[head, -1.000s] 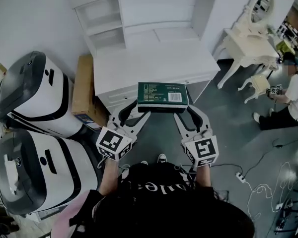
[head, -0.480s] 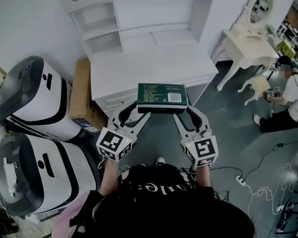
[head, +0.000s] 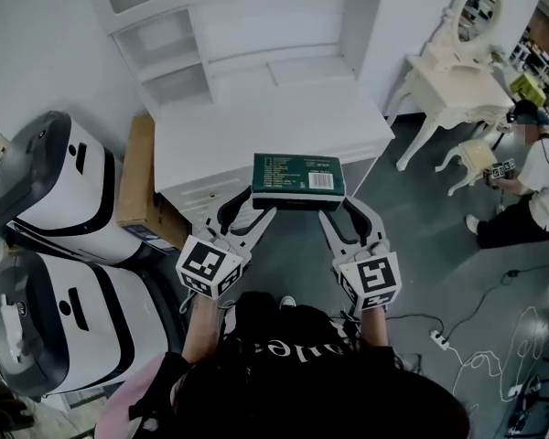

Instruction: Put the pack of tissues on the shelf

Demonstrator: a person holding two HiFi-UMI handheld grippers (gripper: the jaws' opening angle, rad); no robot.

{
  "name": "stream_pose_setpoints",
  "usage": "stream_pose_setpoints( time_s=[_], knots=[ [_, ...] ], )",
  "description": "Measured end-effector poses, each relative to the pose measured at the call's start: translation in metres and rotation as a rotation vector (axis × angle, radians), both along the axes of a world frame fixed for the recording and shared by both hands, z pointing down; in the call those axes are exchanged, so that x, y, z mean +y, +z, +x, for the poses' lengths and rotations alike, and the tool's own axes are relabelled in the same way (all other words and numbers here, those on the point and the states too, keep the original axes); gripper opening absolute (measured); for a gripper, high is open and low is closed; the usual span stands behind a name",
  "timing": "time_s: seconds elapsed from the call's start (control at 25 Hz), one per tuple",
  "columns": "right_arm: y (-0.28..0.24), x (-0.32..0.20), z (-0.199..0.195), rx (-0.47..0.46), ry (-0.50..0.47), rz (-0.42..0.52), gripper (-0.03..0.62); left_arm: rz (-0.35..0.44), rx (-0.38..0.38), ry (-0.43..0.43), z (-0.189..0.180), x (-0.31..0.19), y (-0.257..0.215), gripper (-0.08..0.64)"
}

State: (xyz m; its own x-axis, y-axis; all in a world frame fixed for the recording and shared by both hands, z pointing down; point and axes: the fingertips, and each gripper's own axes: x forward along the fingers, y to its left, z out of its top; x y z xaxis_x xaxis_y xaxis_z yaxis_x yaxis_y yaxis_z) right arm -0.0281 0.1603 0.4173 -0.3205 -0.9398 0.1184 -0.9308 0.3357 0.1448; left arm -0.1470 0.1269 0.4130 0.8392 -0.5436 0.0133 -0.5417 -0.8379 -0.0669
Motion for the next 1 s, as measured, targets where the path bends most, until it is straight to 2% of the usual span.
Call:
stream_pose_setpoints(
  time_s=[0.52, 1.0],
  knots=[
    [0.015, -0.033, 0.034, -0.040, 0.013, -0.027, 0.202, -0.035, -0.048, -0.005, 0.034, -0.034, 0.012, 0.221],
    [0.016, -0.120, 0.083, -0.007, 0.106, -0.032, 0.202, -0.051, -0.021, 0.086, 0.087, -0.132, 0.019, 0.221]
  ],
)
